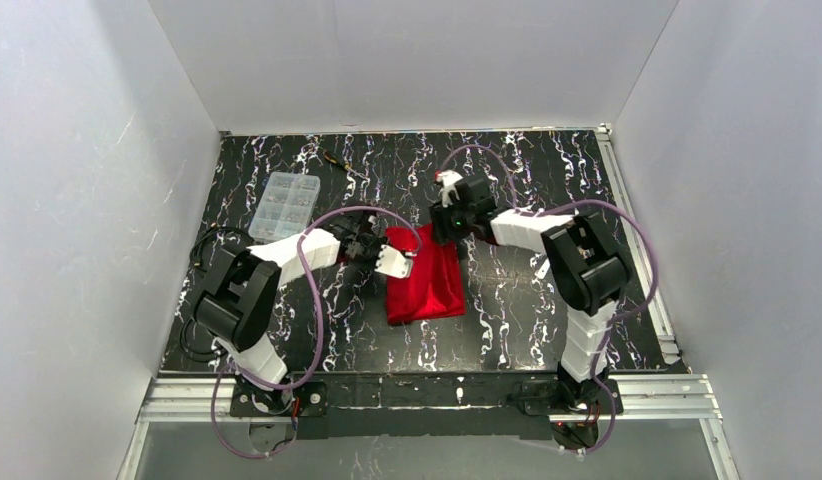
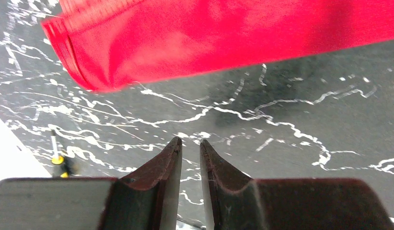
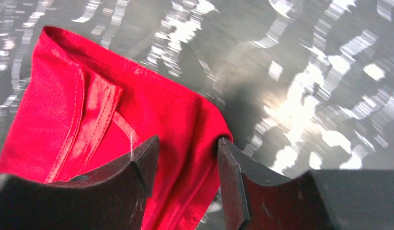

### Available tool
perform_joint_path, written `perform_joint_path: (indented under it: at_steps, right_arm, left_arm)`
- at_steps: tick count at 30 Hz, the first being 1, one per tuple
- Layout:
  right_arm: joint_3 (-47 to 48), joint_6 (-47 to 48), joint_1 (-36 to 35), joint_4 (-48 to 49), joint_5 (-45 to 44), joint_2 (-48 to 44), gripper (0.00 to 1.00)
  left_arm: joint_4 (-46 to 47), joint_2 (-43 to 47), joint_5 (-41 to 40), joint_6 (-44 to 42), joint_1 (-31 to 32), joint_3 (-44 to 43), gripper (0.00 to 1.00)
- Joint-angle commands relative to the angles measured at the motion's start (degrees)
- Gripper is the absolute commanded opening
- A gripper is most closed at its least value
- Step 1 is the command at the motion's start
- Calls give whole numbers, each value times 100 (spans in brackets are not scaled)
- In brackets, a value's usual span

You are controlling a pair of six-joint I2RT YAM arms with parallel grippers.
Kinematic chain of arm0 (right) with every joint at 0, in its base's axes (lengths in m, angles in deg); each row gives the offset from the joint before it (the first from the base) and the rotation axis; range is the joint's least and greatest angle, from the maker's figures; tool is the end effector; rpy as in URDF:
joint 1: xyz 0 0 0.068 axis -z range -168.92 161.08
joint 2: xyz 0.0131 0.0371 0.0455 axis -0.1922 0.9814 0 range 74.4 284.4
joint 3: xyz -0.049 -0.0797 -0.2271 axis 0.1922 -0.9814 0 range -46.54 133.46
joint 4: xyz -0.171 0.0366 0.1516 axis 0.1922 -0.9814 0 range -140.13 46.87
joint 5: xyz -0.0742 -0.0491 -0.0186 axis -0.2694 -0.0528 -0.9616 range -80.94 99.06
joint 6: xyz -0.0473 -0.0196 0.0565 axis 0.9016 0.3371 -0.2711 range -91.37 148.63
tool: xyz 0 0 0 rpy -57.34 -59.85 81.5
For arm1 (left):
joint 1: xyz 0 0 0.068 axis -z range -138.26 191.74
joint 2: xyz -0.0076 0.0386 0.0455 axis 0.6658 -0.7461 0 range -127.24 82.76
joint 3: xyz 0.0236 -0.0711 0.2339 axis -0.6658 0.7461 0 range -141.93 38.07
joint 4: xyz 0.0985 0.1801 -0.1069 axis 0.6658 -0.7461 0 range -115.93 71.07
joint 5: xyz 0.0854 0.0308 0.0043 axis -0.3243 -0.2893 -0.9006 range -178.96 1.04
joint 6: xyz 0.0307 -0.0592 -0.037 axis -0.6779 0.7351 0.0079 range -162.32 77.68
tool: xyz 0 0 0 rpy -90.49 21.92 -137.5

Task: Fold the napkin into a case and place the utensils inside
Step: Move the 2/3-rectangle-folded napkin to the center of the board.

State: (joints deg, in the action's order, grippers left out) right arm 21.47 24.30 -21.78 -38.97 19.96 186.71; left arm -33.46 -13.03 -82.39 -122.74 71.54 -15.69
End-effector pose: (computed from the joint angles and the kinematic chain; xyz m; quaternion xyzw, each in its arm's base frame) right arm 0.3366 0.2319 0.1374 -0.2612 0.8650 0.2154 0.3702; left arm 0.2724 -0.1644 0.1349 0.7937 0.5334 0.0732 0.2832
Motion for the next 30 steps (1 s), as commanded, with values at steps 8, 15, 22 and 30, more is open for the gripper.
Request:
perform_joint_path:
  at_steps: [8, 15, 22, 30]
  right_arm:
    - [-1782, -1069, 173, 614, -1873, -1792, 57]
    - [-2593, -1710, 177, 594, -2144, -2650, 61]
    - [-1402, -854, 640, 555, -755, -2212, 69]
    - [1022, -154, 291, -186, 891, -255, 76]
  left_arm:
    - [-527, -689, -9, 148, 650, -1249, 22]
    - [-1430, -998, 301, 767, 690, -2391, 21]
    - [-2483, -237, 1391, 2903, 109, -2873, 23]
    - [-3323, 1219, 1822, 2694, 829, -1234, 39]
